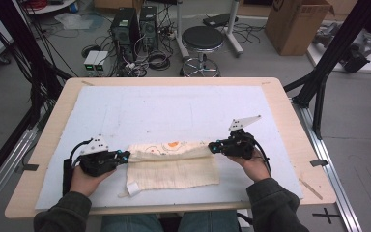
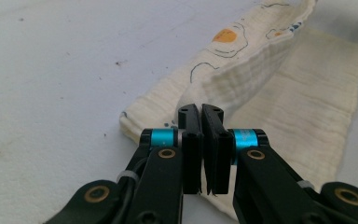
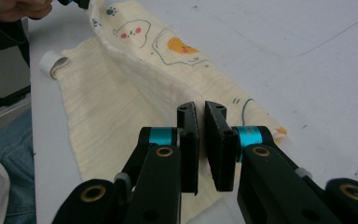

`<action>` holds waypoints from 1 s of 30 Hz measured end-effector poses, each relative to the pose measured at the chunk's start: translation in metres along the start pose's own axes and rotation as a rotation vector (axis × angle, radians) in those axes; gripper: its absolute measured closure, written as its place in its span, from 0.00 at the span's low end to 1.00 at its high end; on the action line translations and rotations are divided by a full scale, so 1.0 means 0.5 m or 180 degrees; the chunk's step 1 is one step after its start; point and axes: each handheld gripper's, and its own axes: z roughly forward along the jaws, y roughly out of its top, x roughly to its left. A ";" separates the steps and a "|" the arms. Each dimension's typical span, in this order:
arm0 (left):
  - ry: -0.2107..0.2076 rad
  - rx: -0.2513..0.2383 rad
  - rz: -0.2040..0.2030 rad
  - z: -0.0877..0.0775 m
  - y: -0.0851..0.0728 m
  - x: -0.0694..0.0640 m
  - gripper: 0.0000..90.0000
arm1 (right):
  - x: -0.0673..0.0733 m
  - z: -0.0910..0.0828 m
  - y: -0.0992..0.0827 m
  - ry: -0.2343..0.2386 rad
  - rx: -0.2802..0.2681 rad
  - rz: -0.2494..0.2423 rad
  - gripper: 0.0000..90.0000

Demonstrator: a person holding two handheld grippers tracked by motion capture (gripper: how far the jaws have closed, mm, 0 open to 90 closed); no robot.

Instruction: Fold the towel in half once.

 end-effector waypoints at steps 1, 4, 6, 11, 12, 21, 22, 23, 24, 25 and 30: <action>-0.0009 0.0004 0.0000 -0.001 -0.003 -0.001 0.96 | 0.002 0.000 -0.001 0.0004 0.0003 0.0001 0.93; -0.0031 0.0023 -0.0004 -0.003 -0.012 -0.007 0.95 | 0.006 0.004 -0.007 0.0001 0.0009 -0.0039 0.93; -0.0048 0.0025 0.0006 -0.005 -0.017 -0.011 0.95 | 0.009 0.006 -0.013 0.0010 0.0034 -0.0028 0.93; -0.0109 0.0067 0.0033 -0.007 -0.025 -0.018 0.95 | 0.020 0.011 -0.027 0.0056 0.0064 -0.0035 0.93; -0.0128 0.0077 0.0033 -0.008 -0.027 -0.019 0.95 | 0.023 0.011 -0.030 0.0055 0.0088 -0.0041 0.93; -0.0259 0.0099 0.0010 -0.013 -0.041 -0.023 0.92 | 0.027 0.010 -0.053 0.0095 0.0105 -0.0028 0.92; -0.0290 0.0093 0.0004 -0.015 -0.042 -0.024 0.91 | 0.027 0.010 -0.054 0.0090 0.0104 -0.0021 0.92; -0.0323 0.0079 0.0012 -0.018 -0.042 -0.025 0.90 | 0.028 0.010 -0.056 0.0111 0.0106 -0.0017 0.92; -0.0353 0.0065 0.0017 -0.021 -0.042 -0.026 0.89 | 0.029 0.009 -0.058 0.0130 0.0099 -0.0014 0.90; -0.0386 0.0034 -0.0005 -0.024 -0.042 -0.027 0.87 | 0.030 0.009 -0.059 0.0161 0.0095 -0.0004 0.88; -0.0458 -0.0142 -0.0064 -0.044 -0.035 -0.026 0.78 | 0.043 -0.003 -0.062 0.0268 -0.0003 -0.0057 0.77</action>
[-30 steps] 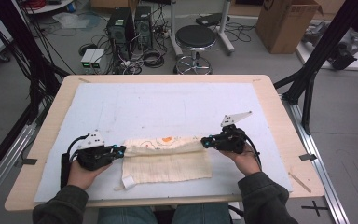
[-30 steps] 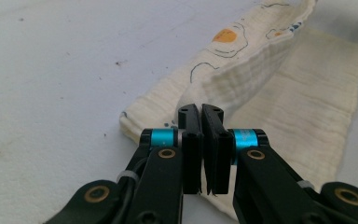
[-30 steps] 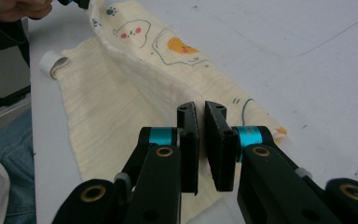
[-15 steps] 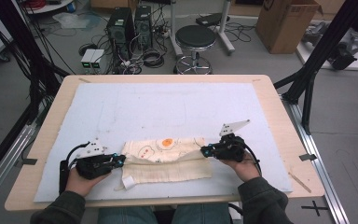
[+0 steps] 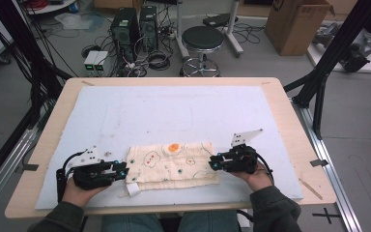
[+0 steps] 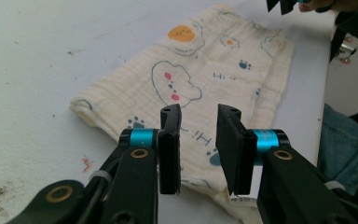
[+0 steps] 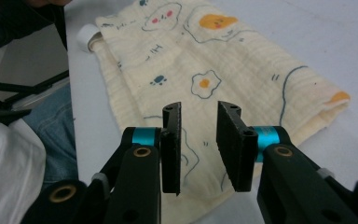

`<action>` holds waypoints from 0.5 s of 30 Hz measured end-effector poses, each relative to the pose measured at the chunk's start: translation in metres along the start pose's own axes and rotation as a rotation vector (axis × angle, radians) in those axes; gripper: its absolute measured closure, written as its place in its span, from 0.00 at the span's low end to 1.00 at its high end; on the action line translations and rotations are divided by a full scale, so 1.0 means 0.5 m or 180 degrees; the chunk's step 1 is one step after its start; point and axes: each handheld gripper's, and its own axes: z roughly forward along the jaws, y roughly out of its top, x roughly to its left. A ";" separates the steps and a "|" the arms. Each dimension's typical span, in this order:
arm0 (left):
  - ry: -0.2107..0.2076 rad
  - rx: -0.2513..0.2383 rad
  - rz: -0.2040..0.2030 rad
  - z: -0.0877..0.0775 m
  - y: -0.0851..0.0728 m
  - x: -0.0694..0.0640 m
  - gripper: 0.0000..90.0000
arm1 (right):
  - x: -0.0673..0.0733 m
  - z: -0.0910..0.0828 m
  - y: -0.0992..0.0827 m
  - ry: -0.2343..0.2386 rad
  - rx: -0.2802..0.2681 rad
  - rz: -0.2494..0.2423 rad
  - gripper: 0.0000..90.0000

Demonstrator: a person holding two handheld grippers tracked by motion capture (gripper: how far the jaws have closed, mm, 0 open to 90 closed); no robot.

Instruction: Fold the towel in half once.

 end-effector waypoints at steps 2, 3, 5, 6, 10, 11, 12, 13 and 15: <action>0.0011 0.0012 -0.0019 0.002 0.000 0.001 0.76 | 0.004 -0.006 0.002 0.0023 -0.0055 -0.0016 0.75; 0.0006 0.0024 -0.0021 0.004 0.000 0.000 0.75 | 0.005 -0.010 0.003 0.0030 -0.0069 -0.0023 0.75; -0.0007 0.0067 -0.0008 0.012 -0.002 -0.003 0.75 | 0.006 -0.008 0.004 0.0007 -0.0065 -0.0042 0.75; -0.0014 0.0132 0.0022 0.019 -0.003 -0.007 0.75 | 0.007 -0.004 0.003 0.0012 -0.0029 -0.0057 0.75; 0.0005 0.0365 0.0105 0.043 -0.010 -0.014 0.76 | 0.008 0.023 -0.004 -0.0020 0.0219 -0.0149 0.75; 0.0002 0.0419 0.0123 0.046 -0.012 -0.013 0.75 | 0.008 0.031 -0.007 -0.0007 0.0264 -0.0139 0.75; -0.0001 0.0450 0.0117 0.050 -0.014 -0.013 0.75 | 0.007 0.035 -0.008 -0.0009 0.0285 -0.0156 0.74; -0.0008 0.0502 0.0131 0.052 -0.016 -0.011 0.75 | 0.007 0.038 -0.010 -0.0014 0.0335 -0.0164 0.74; -0.0044 0.0579 0.0086 0.056 -0.021 -0.008 0.72 | 0.006 0.042 -0.014 -0.0025 0.0408 -0.0195 0.72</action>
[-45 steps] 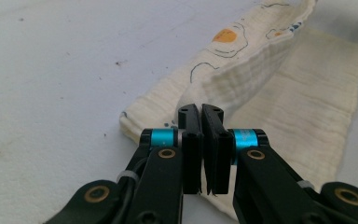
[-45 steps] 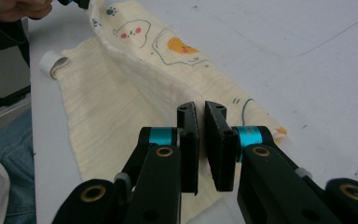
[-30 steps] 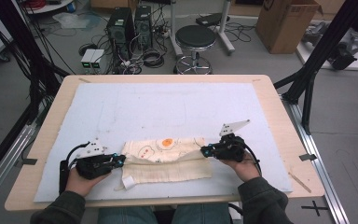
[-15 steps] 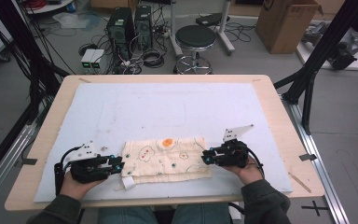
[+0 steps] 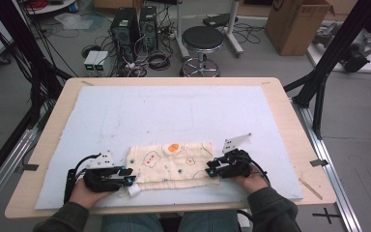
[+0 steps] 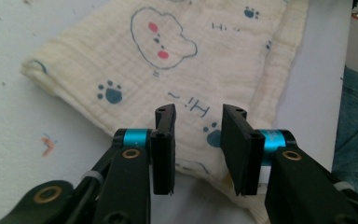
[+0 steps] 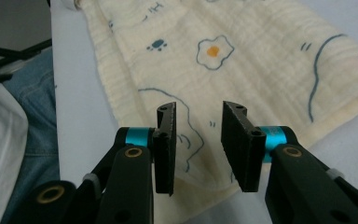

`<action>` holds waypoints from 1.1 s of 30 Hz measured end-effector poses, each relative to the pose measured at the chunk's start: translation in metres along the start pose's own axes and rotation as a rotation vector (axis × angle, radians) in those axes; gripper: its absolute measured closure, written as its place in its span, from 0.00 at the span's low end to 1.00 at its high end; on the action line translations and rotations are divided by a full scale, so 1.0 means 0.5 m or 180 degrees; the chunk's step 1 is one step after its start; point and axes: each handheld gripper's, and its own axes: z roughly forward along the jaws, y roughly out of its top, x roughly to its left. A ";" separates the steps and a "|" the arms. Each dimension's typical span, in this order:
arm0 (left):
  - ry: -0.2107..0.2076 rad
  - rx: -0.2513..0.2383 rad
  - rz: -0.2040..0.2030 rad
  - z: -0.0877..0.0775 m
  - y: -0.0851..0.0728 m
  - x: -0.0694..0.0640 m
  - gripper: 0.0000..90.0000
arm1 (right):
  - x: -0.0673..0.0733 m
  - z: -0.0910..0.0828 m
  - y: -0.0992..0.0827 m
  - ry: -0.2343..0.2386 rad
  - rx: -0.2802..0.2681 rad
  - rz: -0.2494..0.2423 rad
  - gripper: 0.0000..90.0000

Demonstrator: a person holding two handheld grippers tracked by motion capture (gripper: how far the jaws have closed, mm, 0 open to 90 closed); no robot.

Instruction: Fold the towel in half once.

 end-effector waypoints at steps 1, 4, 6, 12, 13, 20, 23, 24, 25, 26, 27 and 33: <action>-0.0004 0.0031 -0.0013 0.002 -0.002 0.002 0.70 | 0.000 0.000 -0.001 0.0002 0.0013 -0.0015 0.71; -0.0010 0.0018 -0.0025 0.001 -0.002 0.004 0.68 | 0.003 -0.003 -0.007 0.0053 0.0036 -0.0055 0.70; -0.0007 0.0026 0.0003 0.002 -0.003 0.003 0.68 | 0.003 -0.004 -0.011 0.0063 0.0056 -0.0090 0.70; 0.0110 0.0035 0.0059 0.004 -0.003 -0.002 0.76 | 0.006 -0.002 -0.016 0.0034 0.0121 -0.0135 0.74; 0.0133 0.0051 0.0052 0.003 -0.003 -0.001 0.78 | 0.005 -0.002 -0.017 0.0022 0.0117 -0.0102 0.77; 0.0257 0.0063 0.0081 0.004 0.001 -0.002 0.94 | 0.005 -0.005 -0.015 0.0034 0.0127 -0.0023 0.91; 0.0250 0.0040 0.0073 0.003 0.001 -0.001 0.97 | 0.005 -0.008 -0.013 0.0035 0.0084 -0.0025 0.92; 0.0256 0.0015 0.0065 0.001 0.001 -0.001 0.98 | 0.005 -0.009 -0.012 0.0031 0.0075 -0.0023 0.92; 0.0250 -0.0003 0.0061 -0.001 0.002 0.000 0.98 | 0.006 -0.010 -0.012 0.0037 0.0062 -0.0020 0.92; 0.0258 -0.0021 0.0059 -0.003 0.002 0.001 0.98 | 0.005 -0.012 -0.011 0.0025 0.0046 -0.0022 0.92; 0.0262 -0.0041 0.0050 -0.005 0.003 0.001 0.99 | 0.005 -0.013 -0.011 0.0028 0.0039 -0.0027 0.92; 0.0221 -0.0171 0.0017 -0.018 0.006 0.001 0.99 | 0.008 -0.020 -0.008 0.0031 -0.0034 -0.0037 0.93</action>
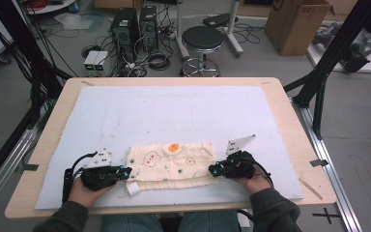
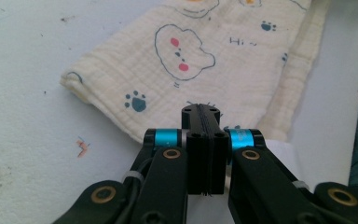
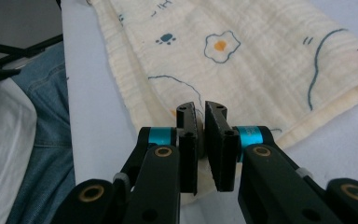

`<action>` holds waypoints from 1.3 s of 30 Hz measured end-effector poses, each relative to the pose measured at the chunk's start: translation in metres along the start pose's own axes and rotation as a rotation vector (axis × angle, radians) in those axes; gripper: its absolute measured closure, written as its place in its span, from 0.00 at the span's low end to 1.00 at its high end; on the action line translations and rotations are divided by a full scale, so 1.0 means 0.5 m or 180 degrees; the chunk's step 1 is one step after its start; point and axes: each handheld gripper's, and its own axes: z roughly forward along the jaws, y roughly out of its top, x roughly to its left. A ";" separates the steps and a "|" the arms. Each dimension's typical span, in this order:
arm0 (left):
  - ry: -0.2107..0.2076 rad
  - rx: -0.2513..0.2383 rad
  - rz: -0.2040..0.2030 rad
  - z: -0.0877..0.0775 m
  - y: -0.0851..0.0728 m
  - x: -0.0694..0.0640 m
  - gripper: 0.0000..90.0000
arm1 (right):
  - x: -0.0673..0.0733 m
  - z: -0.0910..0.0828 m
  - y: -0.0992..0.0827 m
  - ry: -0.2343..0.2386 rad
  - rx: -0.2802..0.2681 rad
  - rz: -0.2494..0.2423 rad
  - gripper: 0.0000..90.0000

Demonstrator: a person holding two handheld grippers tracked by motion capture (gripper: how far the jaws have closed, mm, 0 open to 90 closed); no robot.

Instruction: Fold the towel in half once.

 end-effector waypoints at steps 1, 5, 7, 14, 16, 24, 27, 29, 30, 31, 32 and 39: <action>-0.0019 -0.0031 -0.0020 -0.002 0.001 -0.001 0.99 | 0.001 -0.002 0.001 -0.0001 -0.0014 0.0001 0.93; -0.0056 -0.0109 -0.0027 -0.010 0.004 -0.004 0.99 | 0.007 -0.011 0.004 0.0000 -0.0089 -0.0024 0.93; -0.0084 -0.0096 0.0007 -0.014 0.004 -0.005 0.99 | 0.013 -0.015 0.005 0.0012 -0.0087 -0.0014 0.93; -0.0149 -0.0110 0.0019 -0.028 0.002 -0.014 0.99 | 0.025 -0.026 0.001 0.0015 -0.0131 -0.0069 0.93; -0.0165 -0.0077 0.0012 -0.027 0.000 -0.017 0.99 | 0.028 -0.026 -0.002 0.0038 -0.0111 -0.0044 0.93; -0.0315 0.0066 0.0066 -0.019 -0.005 -0.020 0.97 | 0.035 -0.018 -0.013 0.0161 0.0035 -0.0064 0.88; -0.0393 -0.0107 -0.0013 -0.025 -0.001 -0.017 0.89 | 0.033 -0.023 -0.012 0.0306 -0.0051 -0.0001 0.78; -0.0418 -0.0125 -0.0027 -0.024 0.001 -0.017 0.88 | 0.031 -0.027 -0.009 0.0317 -0.0141 -0.0027 0.78; -0.0426 -0.0101 -0.0018 -0.021 0.001 -0.018 0.88 | 0.030 -0.027 -0.009 0.0298 -0.0150 -0.0011 0.78; -0.0433 -0.0068 0.0003 -0.018 0.000 -0.019 0.89 | 0.028 -0.024 -0.008 0.0263 -0.0138 -0.0008 0.79; -0.0440 -0.0033 0.0010 -0.014 0.000 -0.021 0.90 | 0.027 -0.021 -0.009 0.0236 -0.0106 0.0025 0.79; -0.0470 0.0294 0.0107 0.012 -0.008 -0.029 0.95 | 0.018 0.003 -0.018 0.0124 0.0120 -0.0007 0.83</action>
